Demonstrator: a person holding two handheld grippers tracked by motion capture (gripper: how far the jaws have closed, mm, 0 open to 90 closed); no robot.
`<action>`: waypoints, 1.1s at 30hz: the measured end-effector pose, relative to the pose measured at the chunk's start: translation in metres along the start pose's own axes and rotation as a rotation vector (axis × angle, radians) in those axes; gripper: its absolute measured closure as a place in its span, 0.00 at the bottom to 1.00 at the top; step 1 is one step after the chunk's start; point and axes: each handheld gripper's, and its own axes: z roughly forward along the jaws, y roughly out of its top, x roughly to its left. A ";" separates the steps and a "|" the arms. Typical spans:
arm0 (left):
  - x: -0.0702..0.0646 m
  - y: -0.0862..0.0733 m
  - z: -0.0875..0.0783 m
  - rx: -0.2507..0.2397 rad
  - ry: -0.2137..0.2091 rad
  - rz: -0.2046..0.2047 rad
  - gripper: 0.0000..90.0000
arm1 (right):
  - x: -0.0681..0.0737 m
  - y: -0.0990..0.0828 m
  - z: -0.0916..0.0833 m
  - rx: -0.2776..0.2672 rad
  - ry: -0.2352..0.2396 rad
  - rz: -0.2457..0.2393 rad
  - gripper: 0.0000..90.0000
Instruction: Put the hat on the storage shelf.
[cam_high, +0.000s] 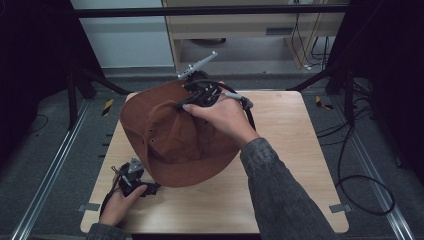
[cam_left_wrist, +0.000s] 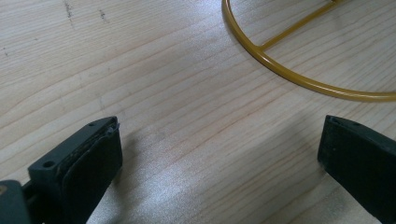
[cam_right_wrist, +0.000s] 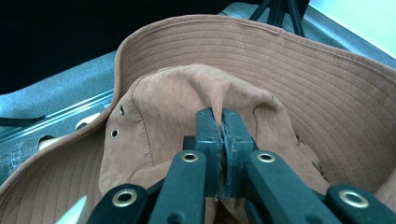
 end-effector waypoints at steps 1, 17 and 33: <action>0.000 0.000 0.000 0.000 0.000 0.000 0.00 | 0.001 0.000 0.000 0.001 0.001 -0.003 0.97; 0.000 0.000 0.000 0.001 0.000 0.000 0.00 | 0.000 -0.003 -0.003 -0.011 -0.005 -0.004 0.84; 0.000 0.000 0.000 0.001 0.000 0.000 0.00 | 0.001 -0.005 -0.012 -0.038 -0.045 -0.005 0.62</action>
